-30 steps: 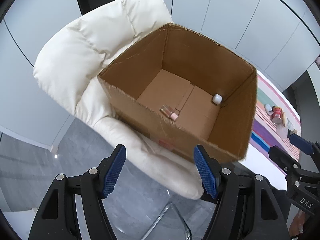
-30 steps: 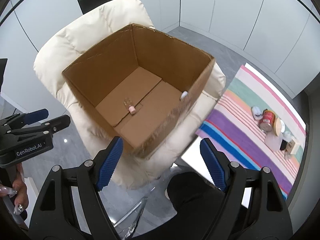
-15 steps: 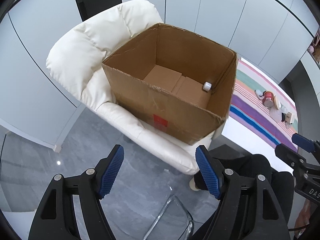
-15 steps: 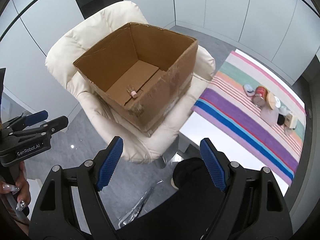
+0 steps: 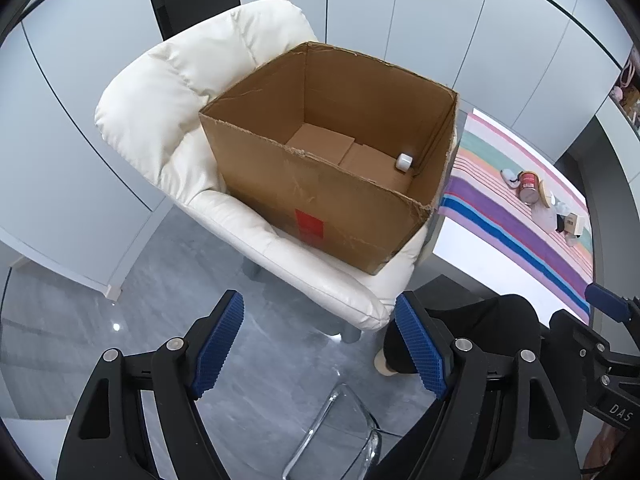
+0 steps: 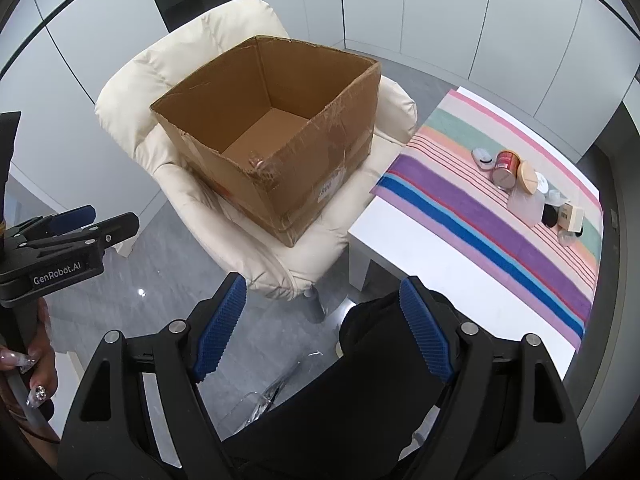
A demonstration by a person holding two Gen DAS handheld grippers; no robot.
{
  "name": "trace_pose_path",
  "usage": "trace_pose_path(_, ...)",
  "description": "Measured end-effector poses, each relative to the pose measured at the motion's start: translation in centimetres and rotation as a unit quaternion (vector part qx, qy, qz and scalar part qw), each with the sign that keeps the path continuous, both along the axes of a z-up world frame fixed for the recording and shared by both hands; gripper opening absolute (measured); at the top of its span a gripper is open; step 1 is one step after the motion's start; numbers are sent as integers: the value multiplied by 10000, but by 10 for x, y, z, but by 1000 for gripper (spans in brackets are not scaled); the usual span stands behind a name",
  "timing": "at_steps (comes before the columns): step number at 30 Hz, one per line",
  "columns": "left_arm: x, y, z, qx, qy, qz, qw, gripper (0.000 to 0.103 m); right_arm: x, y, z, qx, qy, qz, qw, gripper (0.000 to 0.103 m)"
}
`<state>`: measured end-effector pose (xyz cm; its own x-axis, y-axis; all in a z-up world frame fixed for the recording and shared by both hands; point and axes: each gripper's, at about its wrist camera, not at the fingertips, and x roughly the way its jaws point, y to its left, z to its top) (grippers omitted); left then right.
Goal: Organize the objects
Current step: 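Withdraw both open tools from the box toward the table, then move both open tools over the items on the striped cloth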
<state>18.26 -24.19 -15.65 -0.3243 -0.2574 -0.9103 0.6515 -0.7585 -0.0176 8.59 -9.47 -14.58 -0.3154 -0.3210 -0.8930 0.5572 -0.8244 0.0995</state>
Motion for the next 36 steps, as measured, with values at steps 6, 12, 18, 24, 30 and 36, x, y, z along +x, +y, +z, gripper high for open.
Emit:
trace_pose_path(6, -4, 7, -6, 87, -17, -60, 9999, 84, -2, 15, 3, 103, 225, -248, 9994, 94)
trace_pose_path(12, -19, 23, -11, 182, -177, -353, 9991, 84, -8, 34, 4, -14, 186, -463, 9988, 94)
trace_pose_path(18, -37, 48, -2, 29, -89, -659, 9978, 84, -16, 62, 3, -72, 167, -746, 9970, 94)
trace_pose_path(24, -61, 69, -3, 93, -76, -850, 9963, 84, -28, 99, 0, -93, 154, -1075, 9940, 94)
trace_pose_path(30, -92, 94, -9, 153, -137, -1167, 9930, 84, -40, 138, -6, 8, 163, -1389, 9902, 94)
trace_pose_path(36, -125, 128, -16, 225, -168, -1523, 9879, 84, -48, 176, -14, 135, 196, -1661, 9858, 94)
